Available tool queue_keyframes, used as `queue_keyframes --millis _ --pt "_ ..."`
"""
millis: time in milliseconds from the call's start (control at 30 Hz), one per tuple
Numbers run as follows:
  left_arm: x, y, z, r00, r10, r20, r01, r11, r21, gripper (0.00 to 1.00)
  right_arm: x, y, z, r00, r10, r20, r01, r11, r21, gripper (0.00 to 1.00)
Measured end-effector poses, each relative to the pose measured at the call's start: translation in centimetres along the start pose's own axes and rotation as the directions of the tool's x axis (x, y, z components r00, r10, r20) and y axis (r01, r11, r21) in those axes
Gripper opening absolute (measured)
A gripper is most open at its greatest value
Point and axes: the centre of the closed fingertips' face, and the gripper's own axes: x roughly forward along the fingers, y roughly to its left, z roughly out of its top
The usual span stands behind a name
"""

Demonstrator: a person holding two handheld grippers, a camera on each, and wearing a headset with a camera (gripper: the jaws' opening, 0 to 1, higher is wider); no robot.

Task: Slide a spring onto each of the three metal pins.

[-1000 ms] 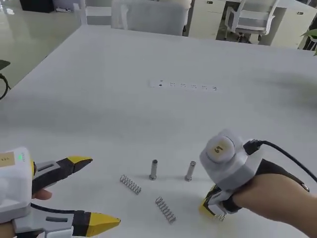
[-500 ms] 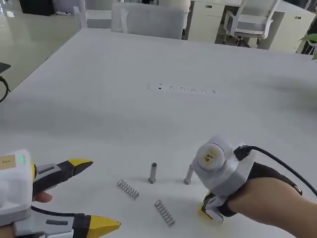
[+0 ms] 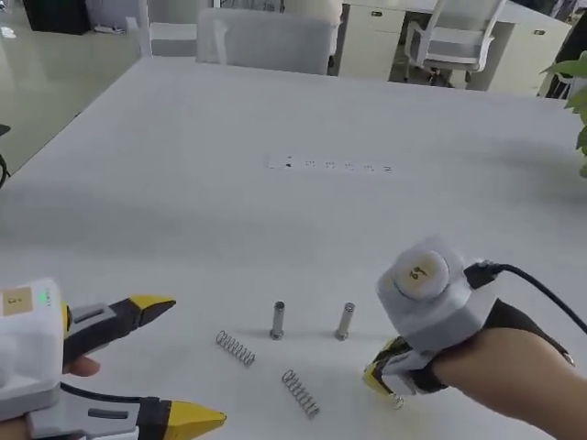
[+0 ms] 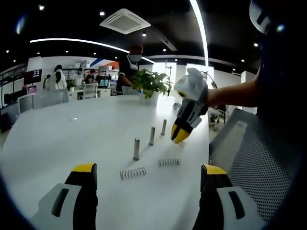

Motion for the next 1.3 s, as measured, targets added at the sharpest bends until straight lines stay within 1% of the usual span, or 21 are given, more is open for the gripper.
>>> queue_keyframes --millis 133,167,300,367,400,433,467,567,600,633,667,700,767,833,933,1000,1067,1100,1167,1233,1300 --pt "0.0 -0.2 0.4 1.0 -0.008 0.004 0.008 1.0 0.005 0.86 -1.1 0.2 0.8 0.9985 0.007 0.055 -0.008 1.0 0.029 0.07" --pt "0.0 -0.3 0.6 0.9999 -0.013 0.007 0.013 1.0 0.007 0.85 -1.6 0.4 1.3 0.9969 0.007 0.078 -0.01 0.999 0.033 0.07" --pt "0.0 -0.9 1.2 0.9992 -0.039 0.014 0.038 0.999 0.01 0.83 -3.2 1.0 3.2 0.9872 0.013 0.159 -0.02 0.999 0.044 0.07" --pt "0.1 -1.4 1.4 0.9976 -0.068 0.012 0.068 0.998 0.005 0.77 -3.8 1.4 4.2 0.9805 0.02 0.195 -0.03 0.998 0.047 0.07" --pt "0.1 -1.6 1.4 0.9968 -0.079 0.012 0.079 0.997 0.004 0.73 -4.0 1.7 4.7 0.977 0.026 0.212 -0.036 0.998 0.046 0.07" --pt "0.1 -2.1 1.5 0.9941 -0.108 0.012 0.108 0.994 -0.006 0.68 -4.4 2.0 5.4 0.97 0.032 0.241 -0.045 0.998 0.049 0.07" --pt "0.2 -2.3 1.7 0.9922 -0.124 0.018 0.124 0.992 -0.015 0.64 -4.6 2.2 5.7 0.9688 0.038 0.245 -0.051 0.998 0.048 0.07" --pt "0.2 -2.9 2.1 0.9868 -0.16 0.026 0.161 0.987 -0.029 0.5 -5.2 3.1 7.2 0.9548 0.06 0.291 -0.075 0.996 0.042 0.07" --pt "0.3 -3.3 2.3 0.9827 -0.183 0.026 0.184 0.982 -0.034 0.44 -5.5 3.7 7.8 0.946 0.081 0.314 -0.102 0.994 0.05 0.07" --pt "0.3 -3.4 2.3 0.9811 -0.192 0.027 0.193 0.981 -0.036 0.37 -5.6 3.8 8.0 0.944 0.084 0.319 -0.106 0.993 0.051 0.07" --pt "0.4 -3.8 2.5 0.9757 -0.217 0.027 0.218 0.975 -0.046 0.32 -5.9 4.2 8.6 0.9339 0.098 0.344 -0.122 0.991 0.049 0.07" --pt "0.5 -3.9 2.6 0.9736 -0.226 0.029 0.228 0.973 -0.046 0.28 -6.0 4.5 8.9 0.9308 0.107 0.349 -0.133 0.99 0.051 0.07" --pt "0.6 -4.4 3.1 0.9664 -0.254 0.039 0.256 0.965 -0.057 0.2 -6.3 5.1 9.6 0.9185 0.129 0.374 -0.16 0.986 0.053 0.07" --pt "0.7 -4.7 3.5 0.9593 -0.279 0.044 0.281 0.957 -0.064 0.09 -6.5 5.7 10.1 0.9128 0.145 0.382 -0.177 0.983 0.05 0.07" --pt "1.0 -5.2 3.9 0.9497 -0.311 0.035 0.313 0.949 -0.048 0.0 -6.6 6.5 10.7 0.9072 0.158 0.39 -0.184 0.982 0.031 0.07" --pt "1.2 -5.5 4.1 0.9462 -0.322 0.032 0.323 0.946 -0.031 0.0 -6.7 6.8 10.9 0.9032 0.162 0.397 -0.186 0.982 0.023 0.07" --pt "1.5 -5.7 4.2 0.9432 -0.331 0.028 0.332 0.943 -0.016 0.0 -6.8 7.2 11.1 0.902 0.17 0.397 -0.192 0.981 0.016 0.07" --pt "1.6 -5.8 4.4 0.941 -0.337 0.029 0.337 0.941 0.007 0.0 -6.9 7.4 11.3 0.8986 0.172 0.404 -0.193 0.981 0.011 0.07" --pt "1.9 -5.9 4.5 0.9401 -0.34 0.028 0.34 0.941 0.005 0.0 -7.0 7.6 11.5 0.8923 0.183 0.413 -0.206 0.978 0.012 0.07" --pt "2.3 -5.9 4.5 0.9421 -0.334 0.026 0.335 0.942 0.001 0.12 -7.2 7.9 11.6 0.8886 0.188 0.419 -0.212 0.977 0.012 0.07" --pt "2.6 -6.0 4.6 0.9416 -0.336 0.022 0.336 0.942 0.001 0.17 -7.2 8.3 11.8 0.8847 0.196 0.423 -0.22 0.975 0.008 0.07"
